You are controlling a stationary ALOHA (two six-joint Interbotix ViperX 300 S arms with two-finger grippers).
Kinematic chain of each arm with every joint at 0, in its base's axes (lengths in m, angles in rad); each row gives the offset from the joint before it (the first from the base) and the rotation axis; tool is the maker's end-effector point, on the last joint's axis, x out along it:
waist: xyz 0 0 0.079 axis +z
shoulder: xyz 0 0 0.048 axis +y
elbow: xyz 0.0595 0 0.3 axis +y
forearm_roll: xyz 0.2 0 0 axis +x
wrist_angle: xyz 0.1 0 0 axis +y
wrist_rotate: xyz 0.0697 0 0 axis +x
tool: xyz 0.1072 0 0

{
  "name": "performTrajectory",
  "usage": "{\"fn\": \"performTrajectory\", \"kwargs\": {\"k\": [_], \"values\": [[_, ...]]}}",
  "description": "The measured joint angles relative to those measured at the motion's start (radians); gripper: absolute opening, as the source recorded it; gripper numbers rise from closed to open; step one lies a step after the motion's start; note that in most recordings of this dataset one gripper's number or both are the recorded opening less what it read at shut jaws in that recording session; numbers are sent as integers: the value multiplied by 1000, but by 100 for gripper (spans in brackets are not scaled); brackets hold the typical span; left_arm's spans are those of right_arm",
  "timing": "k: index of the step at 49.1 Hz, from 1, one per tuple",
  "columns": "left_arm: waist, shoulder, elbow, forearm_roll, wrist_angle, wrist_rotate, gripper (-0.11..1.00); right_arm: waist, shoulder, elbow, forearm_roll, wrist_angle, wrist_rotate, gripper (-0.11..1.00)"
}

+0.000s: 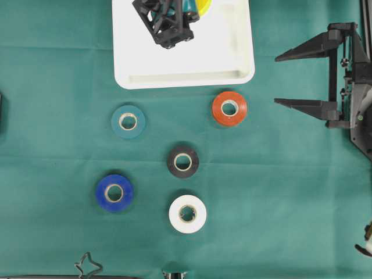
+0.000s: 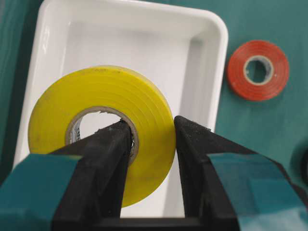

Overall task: Pick up the tape from a random location and place it into the white case.
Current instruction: 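Lower the yellow roll into the tray and open the left gripper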

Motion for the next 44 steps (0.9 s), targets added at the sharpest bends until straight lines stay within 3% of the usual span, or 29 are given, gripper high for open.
{"fn": "performTrajectory", "kwargs": {"k": [8,44], "values": [[0,-23,49,2,-29,0,24,0,2,0,-2,0,0,91],[2,-28,52,0,-37,0,24,0,2,0,-2,-2,0,91]]}}
